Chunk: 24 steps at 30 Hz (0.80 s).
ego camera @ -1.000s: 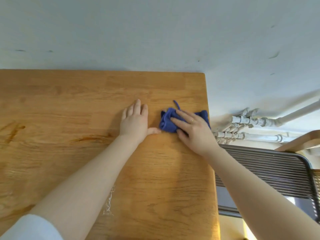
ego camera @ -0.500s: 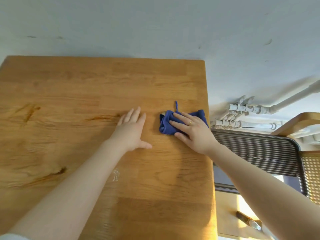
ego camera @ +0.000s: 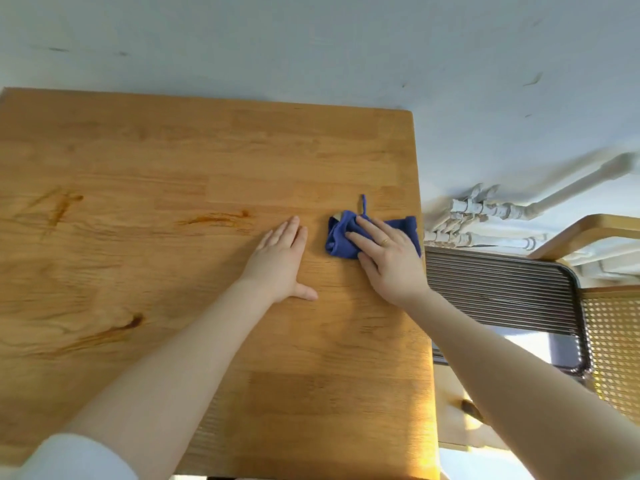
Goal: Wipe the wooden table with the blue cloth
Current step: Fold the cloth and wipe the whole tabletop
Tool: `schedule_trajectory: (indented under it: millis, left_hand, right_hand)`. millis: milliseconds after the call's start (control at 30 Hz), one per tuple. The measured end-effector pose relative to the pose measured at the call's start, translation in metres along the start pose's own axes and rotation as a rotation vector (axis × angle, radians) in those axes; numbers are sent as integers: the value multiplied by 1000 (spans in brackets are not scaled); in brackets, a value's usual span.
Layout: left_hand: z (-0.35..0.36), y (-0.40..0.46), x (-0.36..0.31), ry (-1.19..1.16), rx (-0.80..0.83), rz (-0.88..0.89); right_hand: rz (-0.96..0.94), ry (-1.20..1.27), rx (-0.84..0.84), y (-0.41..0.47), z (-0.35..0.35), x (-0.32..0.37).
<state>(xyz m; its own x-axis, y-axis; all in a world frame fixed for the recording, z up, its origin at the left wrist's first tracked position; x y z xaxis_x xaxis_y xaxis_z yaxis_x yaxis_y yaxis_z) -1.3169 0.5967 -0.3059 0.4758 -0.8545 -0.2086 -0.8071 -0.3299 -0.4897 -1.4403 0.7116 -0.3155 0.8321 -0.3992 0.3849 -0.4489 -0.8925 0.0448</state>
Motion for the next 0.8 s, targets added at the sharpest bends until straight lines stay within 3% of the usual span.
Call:
schedule_trajectory:
  millis: [233,367,467,800]
  left_hand:
    - [1,5,4,-19,-54,11]
    - [11,8,9,-44,-105,48]
    - [12,7,11,-98,-131,66]
    - [5,-8,12,-181,-131,80]
  right_hand:
    - [-89,-27,20,7,7,-1]
    - [134,-51,-122,61,2,-17]
    - [231,-164,-57,82,7,-17]
    - [43,-37,12,-18,23,44]
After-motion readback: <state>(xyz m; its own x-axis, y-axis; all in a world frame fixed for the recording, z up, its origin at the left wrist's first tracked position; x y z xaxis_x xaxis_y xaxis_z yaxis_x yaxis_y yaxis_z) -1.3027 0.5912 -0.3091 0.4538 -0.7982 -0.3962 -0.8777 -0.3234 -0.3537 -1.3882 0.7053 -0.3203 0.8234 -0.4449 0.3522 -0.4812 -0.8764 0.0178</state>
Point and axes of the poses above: each hand's wrist, its own y-axis towards the middle knuckle, its own z-axis out of the palm, x = y × z, the point moved 6 cm from there along y, towards the middle knuckle, and after that the axes turned 4 degrees about z, right-handed, at the moved point
